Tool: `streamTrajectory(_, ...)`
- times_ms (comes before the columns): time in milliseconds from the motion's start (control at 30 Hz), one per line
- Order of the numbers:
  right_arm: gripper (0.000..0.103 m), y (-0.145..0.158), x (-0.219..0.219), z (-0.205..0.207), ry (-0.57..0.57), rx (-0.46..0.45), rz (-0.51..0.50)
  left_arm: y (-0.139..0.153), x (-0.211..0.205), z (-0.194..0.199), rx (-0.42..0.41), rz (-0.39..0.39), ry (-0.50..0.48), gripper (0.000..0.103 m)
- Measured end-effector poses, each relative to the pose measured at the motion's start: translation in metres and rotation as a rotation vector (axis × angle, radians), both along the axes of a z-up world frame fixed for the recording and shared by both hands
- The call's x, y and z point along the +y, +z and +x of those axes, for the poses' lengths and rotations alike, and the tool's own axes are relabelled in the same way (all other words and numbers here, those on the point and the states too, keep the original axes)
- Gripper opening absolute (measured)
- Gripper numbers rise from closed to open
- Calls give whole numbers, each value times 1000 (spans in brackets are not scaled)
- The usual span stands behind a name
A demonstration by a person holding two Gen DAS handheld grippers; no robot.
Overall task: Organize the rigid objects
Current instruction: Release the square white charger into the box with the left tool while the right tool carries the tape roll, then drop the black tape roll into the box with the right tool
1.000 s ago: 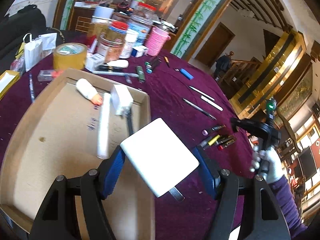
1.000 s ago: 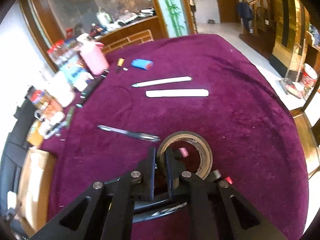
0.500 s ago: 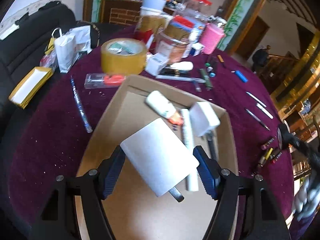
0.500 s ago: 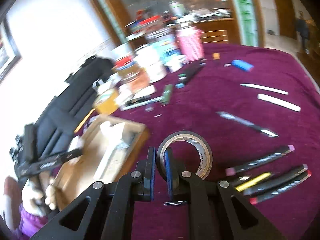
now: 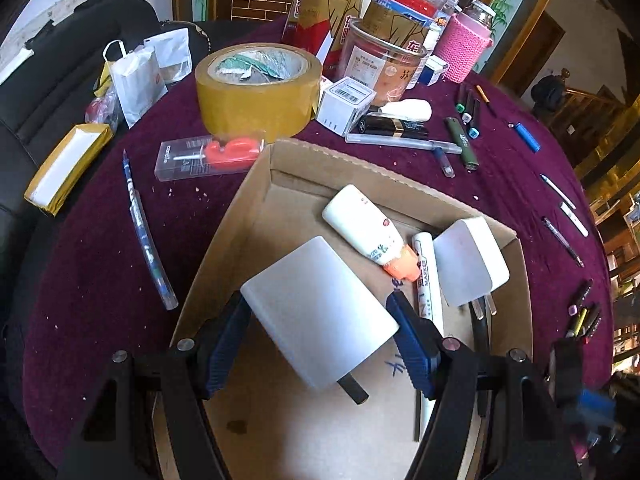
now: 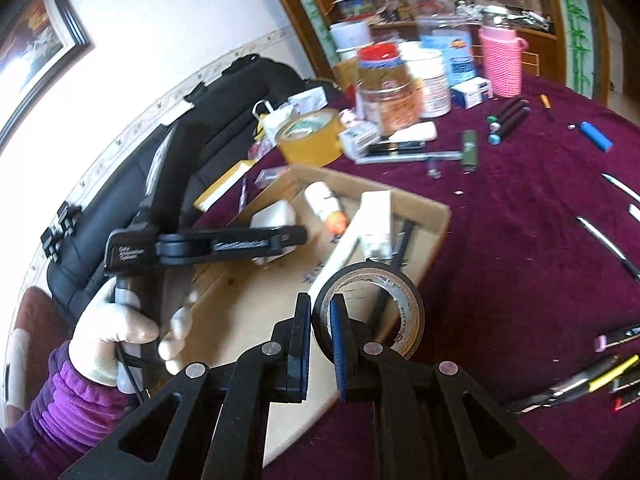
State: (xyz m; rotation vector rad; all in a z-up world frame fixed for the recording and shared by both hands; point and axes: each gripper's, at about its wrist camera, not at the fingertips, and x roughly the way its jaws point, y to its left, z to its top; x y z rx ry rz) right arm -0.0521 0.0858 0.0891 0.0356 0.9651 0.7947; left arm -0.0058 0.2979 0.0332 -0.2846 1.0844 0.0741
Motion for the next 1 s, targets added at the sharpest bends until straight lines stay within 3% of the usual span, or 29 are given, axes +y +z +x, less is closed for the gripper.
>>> streamTrajectory(267,11,-8,36,-6,70,-1,-48,3,7,-5,9,-78,-3,70)
streamTrajectory(567,11,-23,51,5,69,23,-101,12,14,3,-26,-75,-12,72)
streamTrajectory(733,11,-24,57,0,83,22,-157,36,18,-17,-132,-115,-24,73)
streamTrajectory(800,11,-27,63,-1,88,13,-219,46,23,-33,-181,-156,-23,79)
streamTrajectory(900,11,-38,72,4,68,13,-304,54,29,-54,-226,-188,-11,80)
streamTrajectory(1000,11,-41,76,14,37,24,-315,60,33,-73,-252,-207,-1,80)
